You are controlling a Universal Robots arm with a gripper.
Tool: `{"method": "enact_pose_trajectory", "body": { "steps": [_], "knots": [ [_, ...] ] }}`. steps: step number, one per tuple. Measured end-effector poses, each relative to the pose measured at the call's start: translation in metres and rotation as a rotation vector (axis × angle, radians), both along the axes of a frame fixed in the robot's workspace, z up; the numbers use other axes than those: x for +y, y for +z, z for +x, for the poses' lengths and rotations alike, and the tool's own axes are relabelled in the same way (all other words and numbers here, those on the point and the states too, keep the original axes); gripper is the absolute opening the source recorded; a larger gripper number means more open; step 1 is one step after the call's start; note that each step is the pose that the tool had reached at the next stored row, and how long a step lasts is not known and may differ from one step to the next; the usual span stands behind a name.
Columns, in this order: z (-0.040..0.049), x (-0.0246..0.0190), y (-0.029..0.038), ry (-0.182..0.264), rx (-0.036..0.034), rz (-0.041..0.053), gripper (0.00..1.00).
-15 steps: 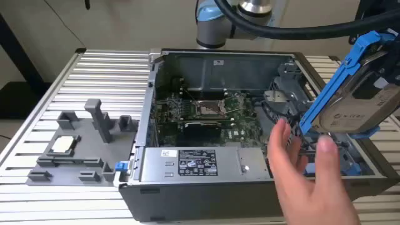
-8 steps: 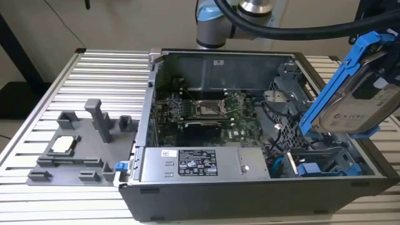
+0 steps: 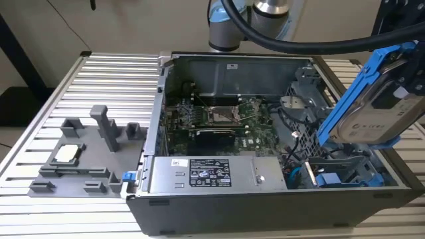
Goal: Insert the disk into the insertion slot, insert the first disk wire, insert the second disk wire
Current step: 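Insert the disk into the insertion slot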
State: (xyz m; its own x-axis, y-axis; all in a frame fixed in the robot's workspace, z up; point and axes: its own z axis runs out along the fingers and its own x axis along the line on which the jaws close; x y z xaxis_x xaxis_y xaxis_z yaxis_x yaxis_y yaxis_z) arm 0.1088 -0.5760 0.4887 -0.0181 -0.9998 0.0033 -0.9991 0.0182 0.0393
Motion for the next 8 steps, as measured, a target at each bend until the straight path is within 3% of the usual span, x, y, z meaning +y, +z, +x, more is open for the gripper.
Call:
{"method": "enact_pose_trajectory", "body": {
  "steps": [8],
  "knots": [
    [0.0,0.0,-0.0047,0.0,0.0,-0.0001,0.33]
  ]
}}
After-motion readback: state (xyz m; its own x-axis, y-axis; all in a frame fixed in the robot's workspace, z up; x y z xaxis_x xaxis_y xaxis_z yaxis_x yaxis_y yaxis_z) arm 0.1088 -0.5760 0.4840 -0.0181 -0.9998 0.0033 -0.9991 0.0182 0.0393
